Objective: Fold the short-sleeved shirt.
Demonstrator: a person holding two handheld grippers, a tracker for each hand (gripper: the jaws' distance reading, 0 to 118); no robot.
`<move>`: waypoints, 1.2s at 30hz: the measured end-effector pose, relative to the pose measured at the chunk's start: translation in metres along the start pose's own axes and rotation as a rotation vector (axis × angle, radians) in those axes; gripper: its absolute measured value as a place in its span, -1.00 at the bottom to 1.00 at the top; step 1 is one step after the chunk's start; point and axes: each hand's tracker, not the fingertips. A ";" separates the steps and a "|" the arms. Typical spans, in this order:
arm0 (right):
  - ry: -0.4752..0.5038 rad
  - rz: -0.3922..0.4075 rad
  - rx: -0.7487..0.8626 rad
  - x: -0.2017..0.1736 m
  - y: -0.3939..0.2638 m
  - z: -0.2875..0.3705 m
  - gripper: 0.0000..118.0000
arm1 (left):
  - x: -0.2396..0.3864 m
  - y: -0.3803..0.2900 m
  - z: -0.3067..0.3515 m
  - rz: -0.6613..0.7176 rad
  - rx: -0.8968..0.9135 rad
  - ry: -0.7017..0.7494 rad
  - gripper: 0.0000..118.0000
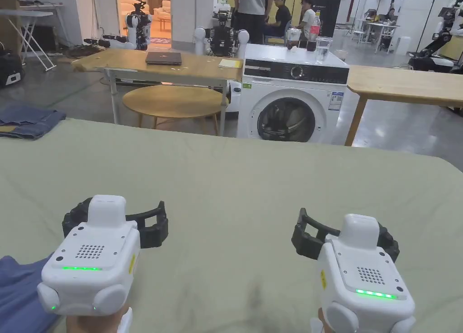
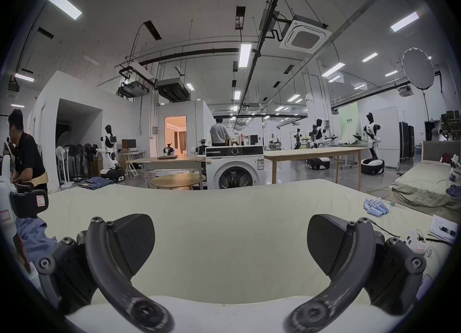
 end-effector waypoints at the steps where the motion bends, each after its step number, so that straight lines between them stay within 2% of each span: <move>1: 0.004 0.002 -0.002 -0.001 -0.001 -0.001 1.00 | 0.001 0.001 0.000 -0.001 0.001 0.001 1.00; 6: 0.013 0.060 -0.002 -0.008 -0.004 -0.002 1.00 | 0.001 0.005 -0.004 -0.026 0.005 -0.008 1.00; 24: -0.002 0.057 -0.017 -0.005 -0.001 -0.010 1.00 | -0.002 0.004 -0.011 -0.024 -0.011 -0.011 1.00; 29: -0.001 0.086 -0.024 -0.006 0.001 -0.007 1.00 | -0.003 0.005 -0.008 -0.009 -0.022 -0.027 1.00; 31: 0.014 -0.029 -0.040 0.002 0.006 -0.006 1.00 | -0.009 0.008 -0.006 0.096 -0.032 -0.050 1.00; 33: 0.003 -0.204 -0.049 0.014 0.014 -0.006 1.00 | -0.021 0.011 -0.006 0.269 -0.032 -0.060 1.00; 35: -0.007 -0.326 -0.054 0.023 0.018 -0.007 1.00 | -0.032 0.013 -0.003 0.448 -0.024 -0.069 1.00; 36: -0.022 -0.358 -0.057 0.026 0.021 -0.008 1.00 | -0.034 0.015 -0.002 0.497 -0.018 -0.055 1.00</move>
